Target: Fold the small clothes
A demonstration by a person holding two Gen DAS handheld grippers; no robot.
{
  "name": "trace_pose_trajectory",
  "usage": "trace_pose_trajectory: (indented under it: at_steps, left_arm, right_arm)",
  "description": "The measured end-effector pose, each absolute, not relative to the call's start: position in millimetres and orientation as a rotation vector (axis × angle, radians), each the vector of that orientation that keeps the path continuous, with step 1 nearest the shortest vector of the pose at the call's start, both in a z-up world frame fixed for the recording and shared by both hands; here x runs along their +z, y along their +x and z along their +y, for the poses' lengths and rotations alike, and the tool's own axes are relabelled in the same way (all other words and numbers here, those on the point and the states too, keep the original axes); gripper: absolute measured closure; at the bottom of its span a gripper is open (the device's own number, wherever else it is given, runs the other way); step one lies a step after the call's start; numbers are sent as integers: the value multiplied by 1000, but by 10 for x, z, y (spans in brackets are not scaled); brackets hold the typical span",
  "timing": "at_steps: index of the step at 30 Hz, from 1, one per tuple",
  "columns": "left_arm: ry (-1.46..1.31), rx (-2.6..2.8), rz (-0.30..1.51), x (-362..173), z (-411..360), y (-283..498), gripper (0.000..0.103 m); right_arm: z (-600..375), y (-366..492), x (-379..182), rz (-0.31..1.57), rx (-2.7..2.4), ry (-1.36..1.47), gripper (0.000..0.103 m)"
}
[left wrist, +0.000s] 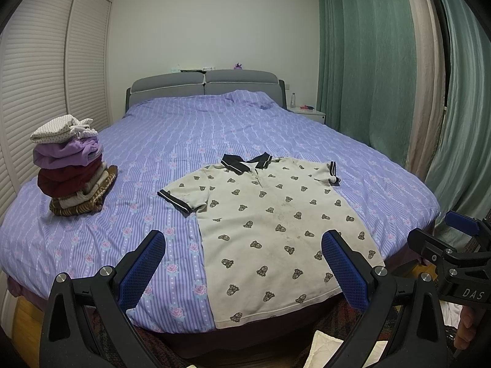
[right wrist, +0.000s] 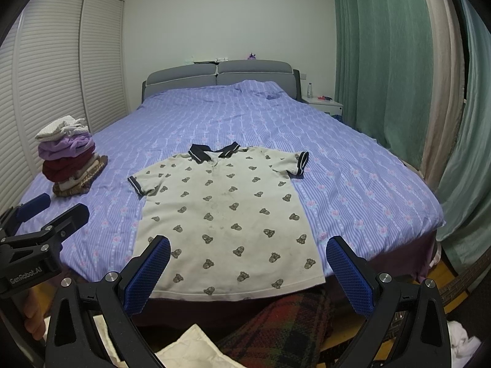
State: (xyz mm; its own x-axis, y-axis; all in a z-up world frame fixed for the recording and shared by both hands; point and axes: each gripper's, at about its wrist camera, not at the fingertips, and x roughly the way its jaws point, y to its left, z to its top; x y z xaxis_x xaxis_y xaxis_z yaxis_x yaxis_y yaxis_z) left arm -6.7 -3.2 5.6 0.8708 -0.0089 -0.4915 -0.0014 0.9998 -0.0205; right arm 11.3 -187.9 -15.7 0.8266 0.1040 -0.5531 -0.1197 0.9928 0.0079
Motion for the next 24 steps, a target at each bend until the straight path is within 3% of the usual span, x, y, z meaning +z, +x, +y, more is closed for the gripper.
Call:
trace_pose_trajectory:
  at_steps: [24]
  left_arm:
    - [-82,14,528,-32,126,14,0]
  right_arm:
    - [-1811,193,-168,582,118,-25,0]
